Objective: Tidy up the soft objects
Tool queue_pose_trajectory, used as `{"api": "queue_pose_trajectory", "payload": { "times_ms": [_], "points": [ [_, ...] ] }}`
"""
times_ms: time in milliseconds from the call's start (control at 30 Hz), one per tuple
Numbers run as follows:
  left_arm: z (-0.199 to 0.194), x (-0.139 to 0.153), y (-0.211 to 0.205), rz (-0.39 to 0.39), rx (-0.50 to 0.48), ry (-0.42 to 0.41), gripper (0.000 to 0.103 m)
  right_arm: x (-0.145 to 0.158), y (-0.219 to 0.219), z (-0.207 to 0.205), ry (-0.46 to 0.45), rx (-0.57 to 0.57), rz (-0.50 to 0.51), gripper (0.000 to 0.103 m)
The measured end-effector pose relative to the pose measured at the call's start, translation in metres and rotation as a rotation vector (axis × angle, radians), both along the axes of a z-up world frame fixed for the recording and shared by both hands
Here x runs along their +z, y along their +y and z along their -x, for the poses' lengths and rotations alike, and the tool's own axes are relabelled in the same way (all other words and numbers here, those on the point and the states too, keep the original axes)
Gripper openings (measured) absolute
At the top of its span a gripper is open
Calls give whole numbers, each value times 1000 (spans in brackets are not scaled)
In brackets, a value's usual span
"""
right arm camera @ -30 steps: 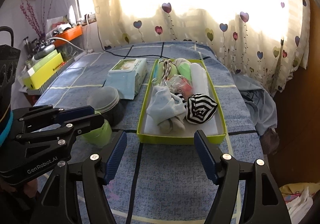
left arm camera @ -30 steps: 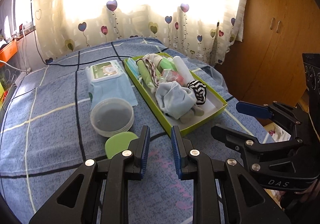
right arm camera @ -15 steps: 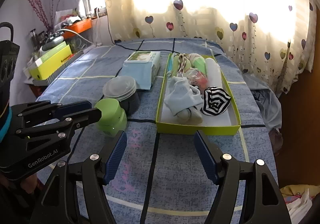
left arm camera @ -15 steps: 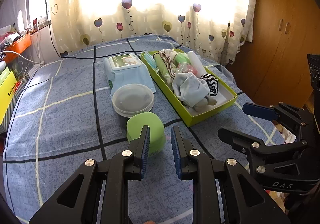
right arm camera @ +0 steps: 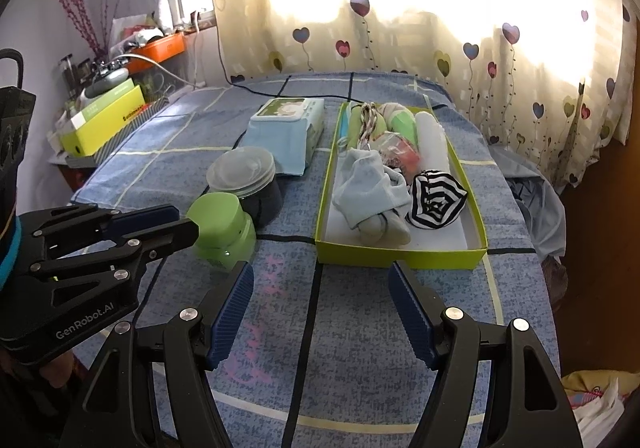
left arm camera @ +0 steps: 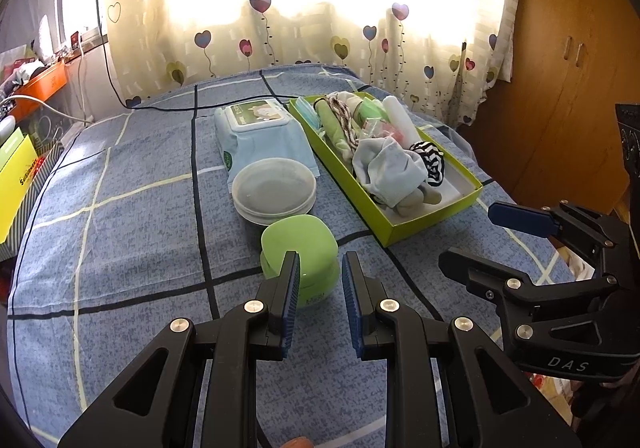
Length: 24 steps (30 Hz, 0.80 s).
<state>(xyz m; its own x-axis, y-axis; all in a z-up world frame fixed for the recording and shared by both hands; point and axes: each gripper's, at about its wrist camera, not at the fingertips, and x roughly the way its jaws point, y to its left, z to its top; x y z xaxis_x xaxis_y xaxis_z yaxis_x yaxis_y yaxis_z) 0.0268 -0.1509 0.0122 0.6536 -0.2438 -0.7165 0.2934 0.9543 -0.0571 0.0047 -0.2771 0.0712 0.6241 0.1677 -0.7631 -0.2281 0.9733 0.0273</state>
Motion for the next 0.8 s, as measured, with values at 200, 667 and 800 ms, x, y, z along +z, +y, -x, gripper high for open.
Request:
{"api": "queue_pose_trajectory", "payload": {
  "times_ms": [200,667,800],
  "points": [
    [-6,-4,0,0,5,12,23,-3,-2,-6,13,-3,3,70],
    [-10,-8,2,4,4,27,23,-4,-3,-10,15,-1,5,70],
    [-11,-9,1,2,2,29,23,-5,-3,-10,16,-2,5,70]
  ]
}}
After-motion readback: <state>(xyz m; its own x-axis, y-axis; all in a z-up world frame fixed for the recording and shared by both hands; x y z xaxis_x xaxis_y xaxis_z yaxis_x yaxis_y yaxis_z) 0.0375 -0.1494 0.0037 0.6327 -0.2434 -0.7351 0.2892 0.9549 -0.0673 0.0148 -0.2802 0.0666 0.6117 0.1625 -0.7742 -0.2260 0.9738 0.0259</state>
